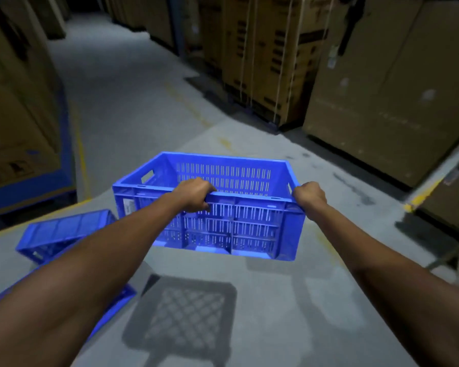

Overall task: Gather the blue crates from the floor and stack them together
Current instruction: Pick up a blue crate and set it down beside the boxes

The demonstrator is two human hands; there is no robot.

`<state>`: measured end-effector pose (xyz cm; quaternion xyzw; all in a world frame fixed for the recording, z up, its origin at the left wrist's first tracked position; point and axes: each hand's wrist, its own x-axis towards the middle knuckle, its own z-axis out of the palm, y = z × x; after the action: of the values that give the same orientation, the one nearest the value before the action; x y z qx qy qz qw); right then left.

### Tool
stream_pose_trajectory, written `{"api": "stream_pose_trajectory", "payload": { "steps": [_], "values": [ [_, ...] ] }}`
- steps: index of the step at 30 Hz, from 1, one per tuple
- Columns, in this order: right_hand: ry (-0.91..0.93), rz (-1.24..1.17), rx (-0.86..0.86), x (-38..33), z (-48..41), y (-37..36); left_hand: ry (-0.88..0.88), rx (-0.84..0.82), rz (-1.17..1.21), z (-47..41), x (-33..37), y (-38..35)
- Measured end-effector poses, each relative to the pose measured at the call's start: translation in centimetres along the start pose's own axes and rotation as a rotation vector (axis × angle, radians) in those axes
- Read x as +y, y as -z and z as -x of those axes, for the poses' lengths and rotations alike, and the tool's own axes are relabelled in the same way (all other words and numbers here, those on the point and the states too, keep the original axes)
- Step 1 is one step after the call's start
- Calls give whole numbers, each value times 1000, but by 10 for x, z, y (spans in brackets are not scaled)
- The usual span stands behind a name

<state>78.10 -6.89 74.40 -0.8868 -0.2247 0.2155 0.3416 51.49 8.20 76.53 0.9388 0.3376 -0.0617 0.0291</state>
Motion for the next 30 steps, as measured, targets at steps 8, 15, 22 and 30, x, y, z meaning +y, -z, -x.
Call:
{"api": "stream_pose_trajectory", "payload": {
  "steps": [8,15,22,30],
  "values": [
    [366,334,-74,-18,-36,74,-126,-82,-27,-100,37,90],
    [402,648,-338,-49,-71,99,-246,-145,-64,-167,49,126],
    [370,525,-229,-64,-137,80,-327,-158,-79,-257,28,121],
    [260,553,49,-139,-238,57,-415,-7,-54,-401,-28,133]
  ]
}}
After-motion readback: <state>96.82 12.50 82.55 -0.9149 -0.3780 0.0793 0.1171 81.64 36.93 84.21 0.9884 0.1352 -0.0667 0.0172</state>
